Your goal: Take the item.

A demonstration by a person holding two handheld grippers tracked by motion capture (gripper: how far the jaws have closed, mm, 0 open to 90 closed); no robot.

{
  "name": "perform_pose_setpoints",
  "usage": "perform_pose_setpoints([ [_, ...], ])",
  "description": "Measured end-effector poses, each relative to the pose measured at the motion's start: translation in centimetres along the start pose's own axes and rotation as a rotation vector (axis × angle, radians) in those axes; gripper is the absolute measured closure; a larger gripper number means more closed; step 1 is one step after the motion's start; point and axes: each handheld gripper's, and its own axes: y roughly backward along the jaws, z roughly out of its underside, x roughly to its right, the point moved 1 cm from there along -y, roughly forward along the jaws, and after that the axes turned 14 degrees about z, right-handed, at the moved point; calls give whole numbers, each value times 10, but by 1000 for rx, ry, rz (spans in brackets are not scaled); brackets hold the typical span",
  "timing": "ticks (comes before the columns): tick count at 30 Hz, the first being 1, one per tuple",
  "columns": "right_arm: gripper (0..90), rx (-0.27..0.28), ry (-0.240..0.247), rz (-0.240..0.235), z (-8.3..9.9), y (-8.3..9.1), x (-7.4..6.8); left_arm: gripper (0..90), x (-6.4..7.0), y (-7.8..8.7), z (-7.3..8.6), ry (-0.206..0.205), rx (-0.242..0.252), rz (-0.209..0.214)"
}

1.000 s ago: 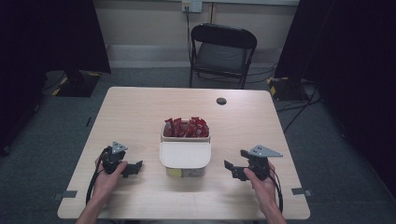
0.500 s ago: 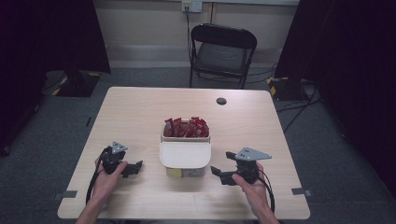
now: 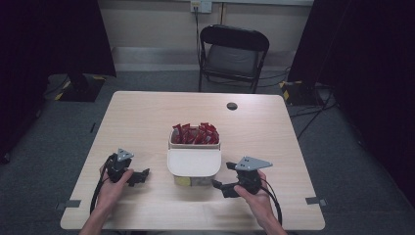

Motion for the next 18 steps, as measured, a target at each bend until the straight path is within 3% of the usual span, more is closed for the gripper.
perform_pose_setpoints([
  [18,149,-4,4,-13,-3,-16,-4,0,0,0,0,0,0,0],
])
